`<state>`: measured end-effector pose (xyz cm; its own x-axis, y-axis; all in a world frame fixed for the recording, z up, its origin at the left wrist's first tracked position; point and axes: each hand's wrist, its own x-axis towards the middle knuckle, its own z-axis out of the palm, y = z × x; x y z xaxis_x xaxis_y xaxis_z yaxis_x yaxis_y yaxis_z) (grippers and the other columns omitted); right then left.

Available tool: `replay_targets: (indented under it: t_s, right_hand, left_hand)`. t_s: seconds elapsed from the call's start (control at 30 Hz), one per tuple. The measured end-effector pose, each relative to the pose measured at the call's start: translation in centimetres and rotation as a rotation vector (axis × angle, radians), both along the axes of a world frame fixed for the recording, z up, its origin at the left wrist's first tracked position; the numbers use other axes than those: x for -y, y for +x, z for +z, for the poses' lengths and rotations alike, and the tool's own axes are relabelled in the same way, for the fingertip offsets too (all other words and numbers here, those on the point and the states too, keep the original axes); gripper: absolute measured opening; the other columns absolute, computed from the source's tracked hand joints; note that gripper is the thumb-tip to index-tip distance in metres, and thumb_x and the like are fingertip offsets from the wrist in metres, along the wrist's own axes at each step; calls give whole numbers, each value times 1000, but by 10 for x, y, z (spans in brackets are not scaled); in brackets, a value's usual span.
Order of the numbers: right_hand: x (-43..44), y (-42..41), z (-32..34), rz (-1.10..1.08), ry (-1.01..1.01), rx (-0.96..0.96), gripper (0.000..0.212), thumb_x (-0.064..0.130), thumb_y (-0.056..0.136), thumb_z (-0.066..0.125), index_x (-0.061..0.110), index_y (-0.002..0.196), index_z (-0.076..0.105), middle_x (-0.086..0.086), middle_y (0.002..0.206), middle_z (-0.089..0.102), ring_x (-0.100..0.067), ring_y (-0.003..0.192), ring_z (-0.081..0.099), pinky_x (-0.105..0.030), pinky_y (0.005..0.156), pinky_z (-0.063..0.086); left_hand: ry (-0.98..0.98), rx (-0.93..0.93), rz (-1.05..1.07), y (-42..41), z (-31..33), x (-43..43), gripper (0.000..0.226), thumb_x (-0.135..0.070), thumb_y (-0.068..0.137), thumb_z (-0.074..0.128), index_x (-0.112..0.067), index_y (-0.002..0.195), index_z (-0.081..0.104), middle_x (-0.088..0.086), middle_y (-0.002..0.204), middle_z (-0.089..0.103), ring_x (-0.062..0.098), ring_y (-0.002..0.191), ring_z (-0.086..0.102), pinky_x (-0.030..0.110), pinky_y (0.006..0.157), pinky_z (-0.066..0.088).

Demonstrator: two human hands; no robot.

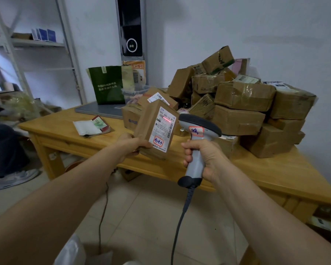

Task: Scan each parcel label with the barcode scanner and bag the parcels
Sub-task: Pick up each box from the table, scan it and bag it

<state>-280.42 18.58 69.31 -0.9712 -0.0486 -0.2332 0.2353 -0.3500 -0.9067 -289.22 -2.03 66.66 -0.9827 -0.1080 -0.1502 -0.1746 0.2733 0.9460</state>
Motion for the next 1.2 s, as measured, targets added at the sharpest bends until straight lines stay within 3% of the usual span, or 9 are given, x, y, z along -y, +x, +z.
replay_targets:
  t_s: [0.13,0.23,0.37,0.53,0.6,0.7,0.9,1.03,1.2]
  right_hand:
    - [12,-2,-3,38,-9,-18,17,-1,81,64,10,72,54,-1,50,51,-11,38,45,-22,43,46]
    - [27,-5,-11,108,-24,-2,17,0,81,64,11,75,53,-1,52,51,-10,38,44,-22,43,45]
    - [71,-3,-33,250,20,48,18,0,82,62,12,76,51,-1,51,49,-10,37,44,-22,42,46]
    - [143,11,-65,445,97,177,15,0,85,60,11,80,52,0,49,50,-10,37,43,-20,42,44]
    - [169,16,-80,492,137,241,13,-1,84,62,10,82,54,-2,49,51,-11,36,44,-20,41,45]
    - [201,20,-103,543,173,319,15,-3,83,62,8,76,55,-4,51,50,-12,36,44,-20,40,44]
    - [242,10,-139,590,239,381,14,-2,84,61,9,77,56,-3,50,51,-12,36,45,-20,41,44]
    - [265,4,-162,604,284,408,13,-3,82,63,7,77,57,-6,52,51,-13,36,45,-22,42,45]
    - [291,1,-188,649,314,467,14,-2,80,64,9,77,56,-5,52,52,-13,35,46,-23,39,44]
  left_hand:
    - [51,26,40,6,-1,15,58,-20,69,83,-13,117,50,4,110,60,21,104,59,32,82,54]
    - [105,-3,117,22,-3,48,60,-22,70,83,-9,120,54,5,111,62,19,99,61,29,75,54]
    - [221,-76,405,72,-27,120,44,-20,78,77,-7,115,58,4,90,63,15,78,60,26,68,50]
    - [124,57,729,147,-102,210,52,-29,75,79,-6,116,56,10,107,63,20,89,64,29,75,56]
    - [19,143,820,174,-136,236,50,-29,77,78,-5,114,56,13,104,61,24,86,62,33,74,56]
    - [-149,281,843,207,-182,272,51,-38,77,77,-3,111,61,14,103,66,24,77,61,30,59,50]
    - [-592,574,896,239,-234,327,63,-55,77,70,-7,115,57,20,116,55,35,104,52,40,76,49]
    - [-653,715,979,239,-266,342,62,-44,79,74,-4,121,52,22,131,35,38,123,33,46,92,43]
    - [-957,762,836,236,-296,370,44,-32,87,62,-11,124,53,19,131,30,38,124,28,48,89,46]
